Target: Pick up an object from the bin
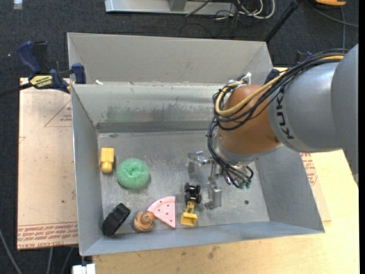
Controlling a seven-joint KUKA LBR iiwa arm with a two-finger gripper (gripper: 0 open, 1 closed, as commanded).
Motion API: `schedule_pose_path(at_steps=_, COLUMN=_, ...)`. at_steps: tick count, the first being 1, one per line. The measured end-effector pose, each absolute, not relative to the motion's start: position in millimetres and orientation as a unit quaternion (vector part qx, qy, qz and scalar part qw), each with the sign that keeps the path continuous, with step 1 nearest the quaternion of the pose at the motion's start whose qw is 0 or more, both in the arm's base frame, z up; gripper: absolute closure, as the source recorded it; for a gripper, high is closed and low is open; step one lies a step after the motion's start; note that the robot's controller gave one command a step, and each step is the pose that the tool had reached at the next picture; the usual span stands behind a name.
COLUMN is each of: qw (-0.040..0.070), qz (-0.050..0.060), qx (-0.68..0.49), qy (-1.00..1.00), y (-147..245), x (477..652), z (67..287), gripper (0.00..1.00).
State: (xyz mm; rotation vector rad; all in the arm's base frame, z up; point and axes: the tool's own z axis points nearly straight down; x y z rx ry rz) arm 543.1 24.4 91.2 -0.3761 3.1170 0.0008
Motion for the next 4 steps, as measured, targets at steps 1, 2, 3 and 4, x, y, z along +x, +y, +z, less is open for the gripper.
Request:
schedule_pose_path(at_steps=1, qw=-0.002, qz=0.002, qx=-0.114, qy=0.994, y=45.2, x=528.7, z=80.1, gripper=0.0)
schedule_pose_path(at_steps=2, qw=0.001, qz=0.001, qx=-0.303, qy=0.953, y=62.0, x=530.8, z=70.2, gripper=1.0)
schedule_pose_path(at_steps=3, qw=0.001, qz=0.001, qx=-0.303, qy=0.953, y=62.0, x=530.8, z=70.2, gripper=1.0)
schedule_pose_path(at_steps=4, qw=0.001, qz=0.001, qx=-0.301, qy=0.954, y=57.3, x=584.1, z=144.8, gripper=1.0)
